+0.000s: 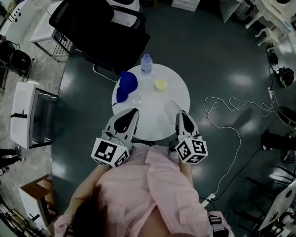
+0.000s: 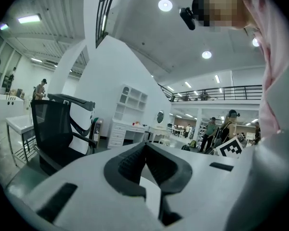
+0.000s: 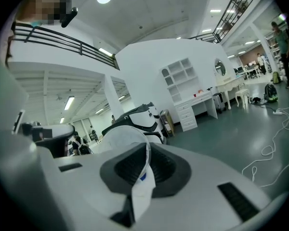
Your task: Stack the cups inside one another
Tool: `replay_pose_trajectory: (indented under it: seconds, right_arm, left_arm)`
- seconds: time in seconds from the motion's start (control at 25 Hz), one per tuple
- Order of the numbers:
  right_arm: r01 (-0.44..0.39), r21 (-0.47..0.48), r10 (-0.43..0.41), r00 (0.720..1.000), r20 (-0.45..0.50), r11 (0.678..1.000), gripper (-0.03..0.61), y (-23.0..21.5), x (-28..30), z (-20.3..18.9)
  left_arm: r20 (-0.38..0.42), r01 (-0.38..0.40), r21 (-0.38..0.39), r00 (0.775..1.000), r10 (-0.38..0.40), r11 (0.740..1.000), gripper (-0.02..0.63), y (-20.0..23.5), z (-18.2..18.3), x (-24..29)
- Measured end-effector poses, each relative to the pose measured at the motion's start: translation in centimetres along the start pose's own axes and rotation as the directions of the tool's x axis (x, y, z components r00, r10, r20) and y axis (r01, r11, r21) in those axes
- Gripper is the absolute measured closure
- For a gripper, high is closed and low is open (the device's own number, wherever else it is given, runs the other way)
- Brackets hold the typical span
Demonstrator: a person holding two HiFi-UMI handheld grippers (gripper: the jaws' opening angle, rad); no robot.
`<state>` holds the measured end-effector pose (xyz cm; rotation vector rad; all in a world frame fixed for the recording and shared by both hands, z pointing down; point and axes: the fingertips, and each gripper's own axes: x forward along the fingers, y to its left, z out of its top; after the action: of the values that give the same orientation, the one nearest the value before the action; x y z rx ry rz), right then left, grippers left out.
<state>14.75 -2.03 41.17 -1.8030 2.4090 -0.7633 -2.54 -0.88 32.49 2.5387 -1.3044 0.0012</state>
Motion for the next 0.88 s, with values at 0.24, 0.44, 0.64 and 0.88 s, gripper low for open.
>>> replay_pose_trajectory:
  seconds: [0.24, 0.44, 0.64, 0.88]
  right_arm:
    - [-0.021, 0.002, 0.021, 1.0, 0.024, 1.0, 0.54, -0.5, -1.5, 0.3]
    - [-0.023, 0.008, 0.023, 0.999, 0.027, 1.0, 0.54, -1.3, -2.6, -0.2]
    - [-0.017, 0.014, 0.016, 0.999, 0.028, 1.0, 0.54, -2.0, -3.4, -0.5]
    - [-0.011, 0.012, 0.011, 0.999, 0.038, 1.0, 0.54, -2.1, -3.6, -0.5]
  left_arm:
    - [0.024, -0.008, 0.005, 1.0, 0.008, 1.0, 0.597, -1.4, -0.5, -0.1]
    - [0.021, -0.008, -0.026, 1.0, 0.008, 1.0, 0.596, -2.9, -1.7, -0.4]
    - [0.005, 0.014, -0.027, 1.0, -0.014, 1.0, 0.595, -4.1, -2.7, -0.4]
    - [0.006, 0.024, -0.024, 1.0, -0.024, 0.999, 0.596, -4.2, -2.9, -0.2]
